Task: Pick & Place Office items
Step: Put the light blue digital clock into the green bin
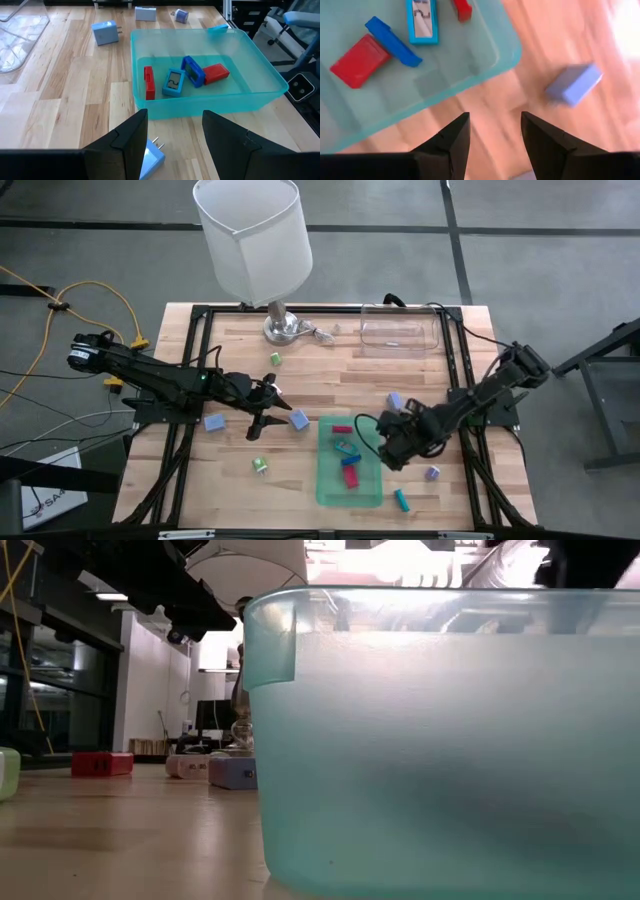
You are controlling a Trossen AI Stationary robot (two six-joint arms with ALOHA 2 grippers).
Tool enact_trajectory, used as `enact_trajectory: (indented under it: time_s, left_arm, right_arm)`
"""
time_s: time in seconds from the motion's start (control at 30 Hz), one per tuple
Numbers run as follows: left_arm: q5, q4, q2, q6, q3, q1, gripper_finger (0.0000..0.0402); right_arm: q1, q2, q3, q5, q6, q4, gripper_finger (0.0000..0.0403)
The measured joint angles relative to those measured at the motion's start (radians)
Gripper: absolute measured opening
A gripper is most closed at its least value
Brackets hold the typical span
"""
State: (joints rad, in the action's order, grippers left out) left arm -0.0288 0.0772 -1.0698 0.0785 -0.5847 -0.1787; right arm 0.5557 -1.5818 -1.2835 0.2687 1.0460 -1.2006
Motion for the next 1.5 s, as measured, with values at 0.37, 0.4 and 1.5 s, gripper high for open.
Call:
enact_trajectory:
  time_s: [0.37, 0.4, 1.5]
  left_arm:
    - [0.0, 0.0, 0.0, 0.0, 0.0, 0.0, 0.0184]
    - [0.0, 0.0, 0.0, 0.0, 0.0, 0.0, 0.0184]
    - [0.0, -0.001, 0.0, 0.0, 0.0, 0.0, 0.0184]
  right_arm:
    - [0.128, -0.009, 0.0, -0.07, 0.417, 0.021, 0.0162]
    - [0.142, -0.016, 0.0, -0.07, 0.444, 0.028, 0.0162]
    - [0.263, -0.184, 0.0, -0.221, 0.742, 0.308, 0.0162]
